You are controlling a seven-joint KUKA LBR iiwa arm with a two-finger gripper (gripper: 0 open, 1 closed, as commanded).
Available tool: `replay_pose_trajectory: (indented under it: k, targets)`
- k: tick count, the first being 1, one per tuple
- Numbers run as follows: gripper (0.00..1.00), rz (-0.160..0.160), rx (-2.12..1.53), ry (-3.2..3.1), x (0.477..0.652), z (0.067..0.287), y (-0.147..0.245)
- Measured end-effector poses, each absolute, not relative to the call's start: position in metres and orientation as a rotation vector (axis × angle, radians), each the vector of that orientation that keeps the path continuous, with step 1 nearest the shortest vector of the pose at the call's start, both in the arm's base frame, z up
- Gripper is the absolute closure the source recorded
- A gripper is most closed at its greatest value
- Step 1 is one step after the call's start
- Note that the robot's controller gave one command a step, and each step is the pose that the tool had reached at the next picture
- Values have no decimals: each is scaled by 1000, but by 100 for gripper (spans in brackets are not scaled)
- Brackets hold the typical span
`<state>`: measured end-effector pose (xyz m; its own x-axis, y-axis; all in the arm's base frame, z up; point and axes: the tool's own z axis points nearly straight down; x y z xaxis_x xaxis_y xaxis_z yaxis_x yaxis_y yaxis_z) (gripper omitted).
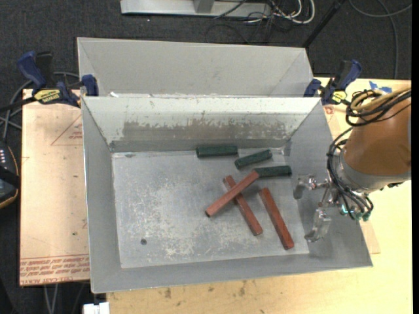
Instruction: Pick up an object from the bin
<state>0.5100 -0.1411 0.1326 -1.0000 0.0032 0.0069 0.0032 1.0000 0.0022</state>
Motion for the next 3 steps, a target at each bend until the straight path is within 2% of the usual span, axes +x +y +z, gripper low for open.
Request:
replay_pose_trajectory:
  k: [1,2,3]
  targets:
    - [0,-3,1300,-2861,500,69,-106]
    - [0,1,1924,-2490,521,100,-98]
    - [0,-6,2502,-1908,527,111,-117]
